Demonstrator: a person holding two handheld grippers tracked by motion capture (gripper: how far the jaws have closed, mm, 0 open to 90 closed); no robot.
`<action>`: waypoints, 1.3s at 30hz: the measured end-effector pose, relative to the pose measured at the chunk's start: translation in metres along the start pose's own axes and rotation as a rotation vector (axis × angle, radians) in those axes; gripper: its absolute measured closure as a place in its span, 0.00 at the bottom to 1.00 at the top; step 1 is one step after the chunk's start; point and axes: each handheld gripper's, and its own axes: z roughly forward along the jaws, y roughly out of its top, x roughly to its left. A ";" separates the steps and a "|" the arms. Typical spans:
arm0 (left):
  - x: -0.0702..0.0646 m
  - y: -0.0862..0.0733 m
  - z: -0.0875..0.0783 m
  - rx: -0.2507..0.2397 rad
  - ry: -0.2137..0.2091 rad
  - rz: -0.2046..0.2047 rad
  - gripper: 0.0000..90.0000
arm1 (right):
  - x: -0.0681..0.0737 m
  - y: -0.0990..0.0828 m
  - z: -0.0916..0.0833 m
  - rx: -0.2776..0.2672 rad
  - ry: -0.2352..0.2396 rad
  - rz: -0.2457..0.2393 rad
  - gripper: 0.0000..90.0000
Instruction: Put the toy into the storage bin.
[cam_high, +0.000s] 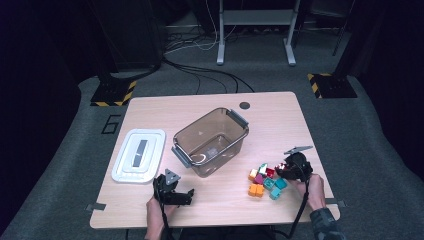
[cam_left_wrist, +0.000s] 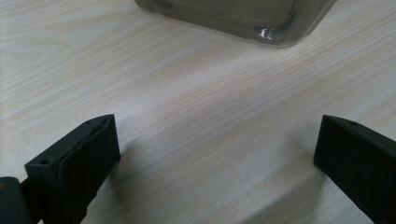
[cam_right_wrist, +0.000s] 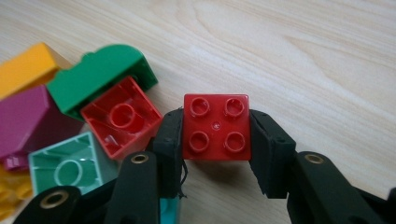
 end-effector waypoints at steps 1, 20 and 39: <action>0.000 0.000 0.000 0.001 0.000 0.002 0.00 | 0.000 0.001 -0.001 -0.006 0.006 -0.003 0.65; 0.000 0.000 0.000 0.000 0.003 0.003 0.00 | 0.013 0.027 -0.020 -0.042 0.042 -0.055 0.65; 0.001 0.000 -0.001 0.006 0.005 0.004 0.00 | 0.028 0.054 -0.036 -0.087 0.060 -0.104 0.65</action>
